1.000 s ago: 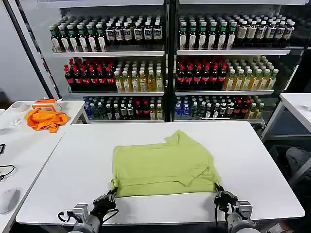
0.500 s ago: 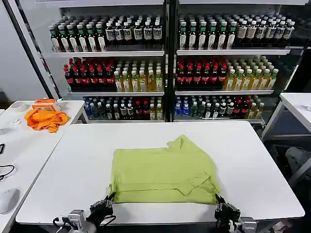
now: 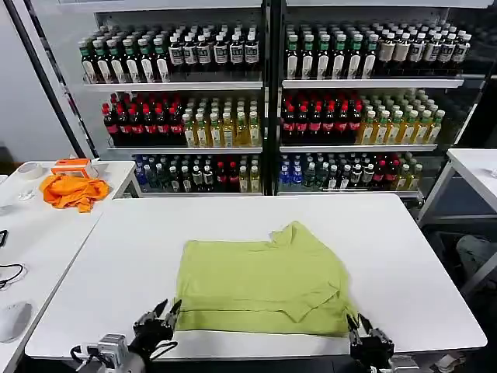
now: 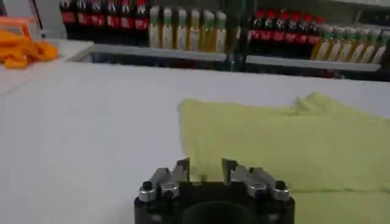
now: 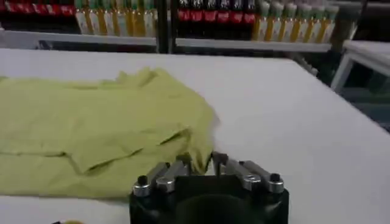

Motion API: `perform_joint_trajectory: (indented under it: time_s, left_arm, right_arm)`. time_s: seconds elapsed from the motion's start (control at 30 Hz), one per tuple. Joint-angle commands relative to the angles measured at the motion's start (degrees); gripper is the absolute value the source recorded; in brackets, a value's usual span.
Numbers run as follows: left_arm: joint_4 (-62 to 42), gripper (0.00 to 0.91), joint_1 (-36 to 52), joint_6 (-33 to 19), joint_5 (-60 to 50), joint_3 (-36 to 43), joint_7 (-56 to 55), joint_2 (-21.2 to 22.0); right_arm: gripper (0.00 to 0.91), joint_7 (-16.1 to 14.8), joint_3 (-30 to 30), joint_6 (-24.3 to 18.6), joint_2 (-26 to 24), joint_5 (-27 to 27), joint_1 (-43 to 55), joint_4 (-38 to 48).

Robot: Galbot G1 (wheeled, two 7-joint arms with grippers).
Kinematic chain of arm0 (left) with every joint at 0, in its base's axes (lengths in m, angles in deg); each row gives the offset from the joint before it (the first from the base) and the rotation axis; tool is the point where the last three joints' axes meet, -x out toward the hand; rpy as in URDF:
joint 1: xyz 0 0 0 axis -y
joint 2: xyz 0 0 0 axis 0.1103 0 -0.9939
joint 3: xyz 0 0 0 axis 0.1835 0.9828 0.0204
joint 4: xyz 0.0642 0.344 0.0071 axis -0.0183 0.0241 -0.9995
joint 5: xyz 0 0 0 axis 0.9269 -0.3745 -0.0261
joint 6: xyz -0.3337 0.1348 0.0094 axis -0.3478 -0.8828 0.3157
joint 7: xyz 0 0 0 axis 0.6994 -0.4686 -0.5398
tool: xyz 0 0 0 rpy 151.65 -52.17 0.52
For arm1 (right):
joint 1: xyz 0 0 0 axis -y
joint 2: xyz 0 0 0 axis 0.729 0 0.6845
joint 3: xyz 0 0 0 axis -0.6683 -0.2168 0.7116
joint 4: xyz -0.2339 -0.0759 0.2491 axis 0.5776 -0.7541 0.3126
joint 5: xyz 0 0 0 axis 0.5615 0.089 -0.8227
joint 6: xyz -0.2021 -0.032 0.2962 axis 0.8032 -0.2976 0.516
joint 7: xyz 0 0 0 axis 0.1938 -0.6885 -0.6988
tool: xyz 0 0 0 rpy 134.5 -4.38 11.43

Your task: Fold and organize the clothes.

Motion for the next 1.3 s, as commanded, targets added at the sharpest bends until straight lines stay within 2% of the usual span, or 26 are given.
perform_joint_trajectory:
  time_s: [0.03,0.17,0.3,0.57,0.97,1.3]
  left_arm:
    - [-3.30,0.907,8.14,-1.66,0.91,0.34,-2.26,-3.57]
    - [-9.00,0.907,15.96,-1.88,2.39,4.50,-3.39,-4.45]
    - [-14.40,0.907,23.36,-1.83,2.23,8.43,-3.58,-4.44]
    - [-26.18,0.907,35.04,-0.42,1.56,15.43,-3.68,-2.96]
    - [-38.31,0.907,43.48,-0.23,-1.11,20.46,-3.42,0.49]
    - [-41.42,0.907,45.45,0.29,-1.19,21.84,-3.22,1.58]
  right_arm:
    - [0.907,0.26,0.93,1.74,-3.72,-4.23,9.97,1.76]
    - [0.907,2.29,-3.55,4.31,-5.41,-11.12,24.47,11.53]
    - [0.907,3.22,-9.20,5.85,-5.78,-14.66,35.07,19.78]
    - [0.907,3.59,-16.97,6.39,-3.32,-16.58,50.88,34.01]
    - [0.907,3.02,-23.48,6.40,0.86,-17.93,62.03,48.90]
    - [0.907,3.00,-24.92,6.41,5.73,-19.03,67.32,58.37]
